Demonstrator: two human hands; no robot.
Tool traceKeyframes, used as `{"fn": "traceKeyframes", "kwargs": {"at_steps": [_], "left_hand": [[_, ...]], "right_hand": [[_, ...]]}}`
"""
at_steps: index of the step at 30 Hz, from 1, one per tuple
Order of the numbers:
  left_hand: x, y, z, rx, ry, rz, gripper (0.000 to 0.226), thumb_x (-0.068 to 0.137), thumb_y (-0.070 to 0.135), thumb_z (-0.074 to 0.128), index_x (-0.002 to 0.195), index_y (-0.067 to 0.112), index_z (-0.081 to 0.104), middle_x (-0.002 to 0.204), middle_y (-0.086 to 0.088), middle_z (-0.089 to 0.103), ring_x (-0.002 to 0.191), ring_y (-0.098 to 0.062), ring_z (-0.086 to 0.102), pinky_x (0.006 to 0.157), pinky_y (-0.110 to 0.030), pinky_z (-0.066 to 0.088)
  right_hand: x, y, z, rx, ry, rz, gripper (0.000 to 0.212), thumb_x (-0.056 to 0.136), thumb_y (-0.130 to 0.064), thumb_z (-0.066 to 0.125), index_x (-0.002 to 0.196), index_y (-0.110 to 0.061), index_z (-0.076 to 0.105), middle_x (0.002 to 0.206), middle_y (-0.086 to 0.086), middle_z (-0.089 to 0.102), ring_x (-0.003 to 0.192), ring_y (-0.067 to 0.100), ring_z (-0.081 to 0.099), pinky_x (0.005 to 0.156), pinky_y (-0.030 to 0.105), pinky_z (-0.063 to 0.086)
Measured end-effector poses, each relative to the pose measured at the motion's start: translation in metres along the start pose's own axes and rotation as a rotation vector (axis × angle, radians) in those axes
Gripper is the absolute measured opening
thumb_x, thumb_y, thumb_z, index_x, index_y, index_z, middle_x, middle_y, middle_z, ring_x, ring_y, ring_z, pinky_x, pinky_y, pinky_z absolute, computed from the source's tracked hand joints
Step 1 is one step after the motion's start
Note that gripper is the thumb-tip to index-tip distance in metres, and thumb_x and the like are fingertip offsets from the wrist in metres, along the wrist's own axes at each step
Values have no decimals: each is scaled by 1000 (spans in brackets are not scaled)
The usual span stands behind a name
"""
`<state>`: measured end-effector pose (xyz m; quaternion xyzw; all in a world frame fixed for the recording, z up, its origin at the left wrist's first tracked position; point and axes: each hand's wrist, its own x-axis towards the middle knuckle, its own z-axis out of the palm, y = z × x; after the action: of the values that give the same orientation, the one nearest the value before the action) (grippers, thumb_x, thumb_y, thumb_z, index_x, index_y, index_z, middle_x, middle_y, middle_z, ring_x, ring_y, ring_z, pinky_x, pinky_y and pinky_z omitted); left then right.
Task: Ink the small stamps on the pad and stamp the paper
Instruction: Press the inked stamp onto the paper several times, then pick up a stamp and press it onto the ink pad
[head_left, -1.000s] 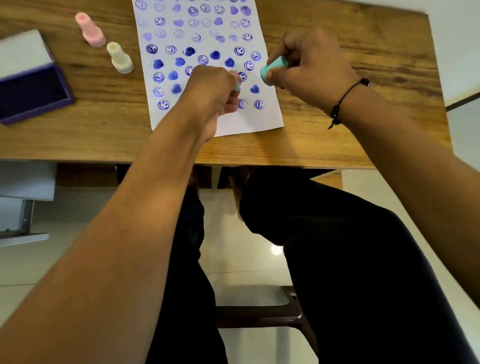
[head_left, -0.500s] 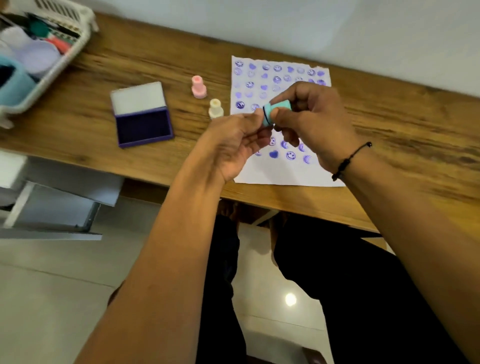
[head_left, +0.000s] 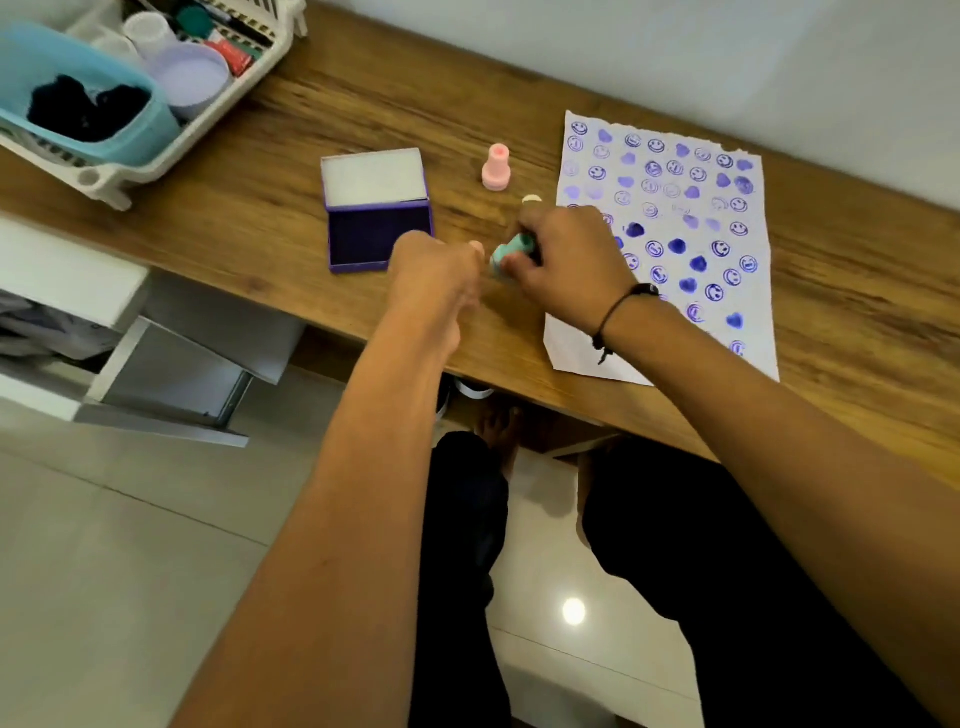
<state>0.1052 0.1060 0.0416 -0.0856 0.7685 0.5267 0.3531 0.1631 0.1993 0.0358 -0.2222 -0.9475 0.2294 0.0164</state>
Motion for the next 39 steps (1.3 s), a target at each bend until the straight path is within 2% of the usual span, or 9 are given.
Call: {"fn": "traceKeyframes", "kwargs": {"at_steps": [4,9,13,17,20,24,28,35,39], "left_hand": [[7,4,2,-27,24,14,21,86,11,54,105,6,63,74,-2,59,58,-7,52,43,-16,43],[9,7,-1,-124,29,28,16,85,7,55,96,3,65,68,-3,59,54,-8,52,45,-15,45],[9,6,-7,-180,7,65,14,85,2,51,76,3,62,64,-6,55,56,-12,49,50,-19,44],[8,10,-8,-223,-18,40,12,85,4,54,87,0,65,72,-9,58,64,-15,53,56,-21,47],[10,13,-8,-268,-33,11,12,84,5,57,91,-1,65,72,-8,60,65,-14,55,60,-21,49],[11,13,-13,-404,-55,27,8,85,5,56,88,1,62,71,-9,58,68,-16,54,61,-23,48],[8,15,-18,-592,-155,68,15,90,11,53,79,2,59,73,-11,59,66,-16,55,61,-21,49],[7,13,-33,-596,-146,110,20,90,8,53,71,4,58,53,-5,60,55,-13,51,50,-19,44],[12,12,-40,-529,-99,136,22,93,8,46,74,5,56,62,-8,54,53,-13,46,47,-19,39]], "right_hand": [[14,-6,15,-304,-42,-115,21,89,-13,49,107,-2,53,109,23,61,97,41,58,65,37,41],[17,-4,10,-268,-105,-114,28,87,-17,53,113,-6,53,111,21,62,100,39,57,72,36,43],[39,5,-20,-136,120,18,33,85,-30,54,103,-4,62,98,23,67,97,37,59,76,34,44],[62,7,-17,-249,-88,83,44,83,-41,58,102,-1,63,105,22,65,100,35,58,75,35,44],[68,7,-7,-273,-147,102,31,81,-27,63,102,-4,65,109,19,64,101,32,59,70,29,37],[65,2,-24,-38,5,92,23,81,-20,61,95,-4,69,86,17,68,75,21,64,63,27,44],[49,-20,-40,541,-122,88,8,79,-12,67,72,-12,63,49,-3,61,34,1,48,37,16,41],[49,-36,-25,576,-183,49,17,83,-6,64,69,-14,59,62,8,59,39,3,52,40,19,40],[50,-50,-14,415,-100,-81,7,83,-11,64,87,-5,64,80,22,67,61,24,58,57,35,47]]}}
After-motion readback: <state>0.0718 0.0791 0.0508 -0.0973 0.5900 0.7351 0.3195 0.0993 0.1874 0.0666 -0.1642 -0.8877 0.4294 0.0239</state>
